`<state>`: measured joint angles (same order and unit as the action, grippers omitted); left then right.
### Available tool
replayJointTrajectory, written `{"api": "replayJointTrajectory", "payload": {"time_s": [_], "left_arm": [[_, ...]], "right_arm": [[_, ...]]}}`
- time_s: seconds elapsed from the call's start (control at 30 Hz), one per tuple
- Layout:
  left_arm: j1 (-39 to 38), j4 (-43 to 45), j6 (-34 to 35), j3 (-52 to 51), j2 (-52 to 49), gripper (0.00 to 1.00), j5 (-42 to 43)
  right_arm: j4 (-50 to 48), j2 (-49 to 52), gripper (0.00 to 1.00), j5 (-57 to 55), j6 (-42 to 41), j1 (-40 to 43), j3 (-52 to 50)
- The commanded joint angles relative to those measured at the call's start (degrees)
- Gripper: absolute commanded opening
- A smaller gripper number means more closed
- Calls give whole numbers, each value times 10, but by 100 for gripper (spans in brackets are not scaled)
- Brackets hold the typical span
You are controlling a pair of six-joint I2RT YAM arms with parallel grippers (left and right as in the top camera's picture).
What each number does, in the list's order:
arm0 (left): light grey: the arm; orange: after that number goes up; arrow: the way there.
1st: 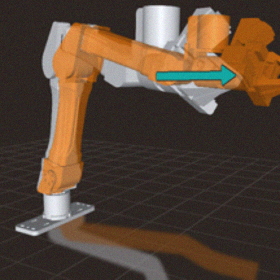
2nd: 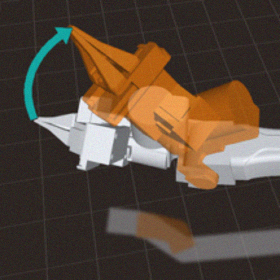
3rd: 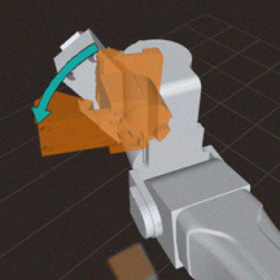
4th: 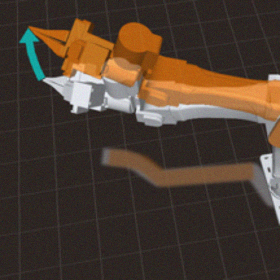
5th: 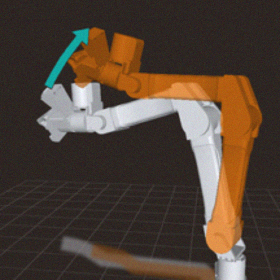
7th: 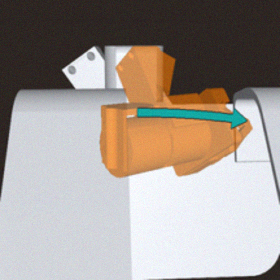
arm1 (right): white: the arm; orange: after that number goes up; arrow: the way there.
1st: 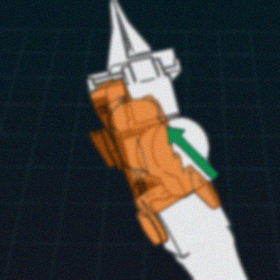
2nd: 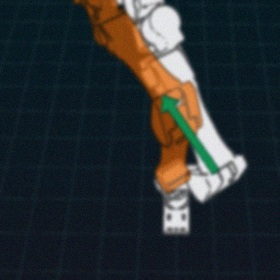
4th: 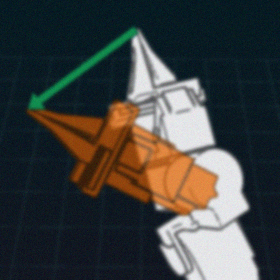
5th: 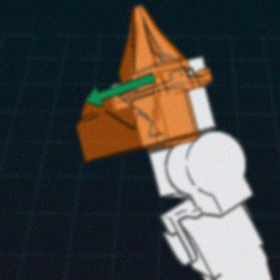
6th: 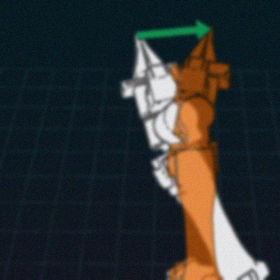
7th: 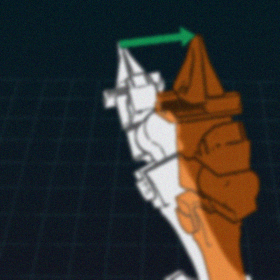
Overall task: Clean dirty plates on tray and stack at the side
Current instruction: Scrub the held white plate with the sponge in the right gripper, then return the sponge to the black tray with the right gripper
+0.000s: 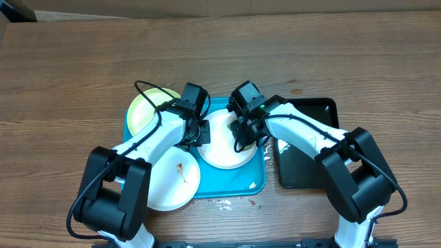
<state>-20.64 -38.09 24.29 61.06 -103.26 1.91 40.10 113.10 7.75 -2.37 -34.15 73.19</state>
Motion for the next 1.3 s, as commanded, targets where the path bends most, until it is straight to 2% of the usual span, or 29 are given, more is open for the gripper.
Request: {"api": "replayJointTrajectory", "payload": {"time_s": [0.0, 0.33, 0.6, 0.8, 0.9, 1.07, 1.27], "left_arm": [[-4, -2, 2, -6, -10, 4, -9], [-4, -3, 2, -6, -10, 4, -9], [-4, -7, 2, -6, -10, 4, -9], [-4, -7, 2, -6, -10, 4, -9], [-4, -7, 2, -6, -10, 4, -9], [-4, -6, 1, -6, -10, 4, -9], [-4, -6, 2, -6, -10, 4, -9]], "right_arm": [[-13, 20, 4, 40, -24, -6, -25], [-66, 19, 4, 114, -24, -4, -51], [5, -28, 4, 231, -24, 71, 44], [69, -76, 4, 275, -19, 147, 65], [134, -87, 4, 252, -2, 185, 65], [243, -87, 4, 126, -3, 229, 42], [206, -87, 4, 5, -87, 233, -41]]}}
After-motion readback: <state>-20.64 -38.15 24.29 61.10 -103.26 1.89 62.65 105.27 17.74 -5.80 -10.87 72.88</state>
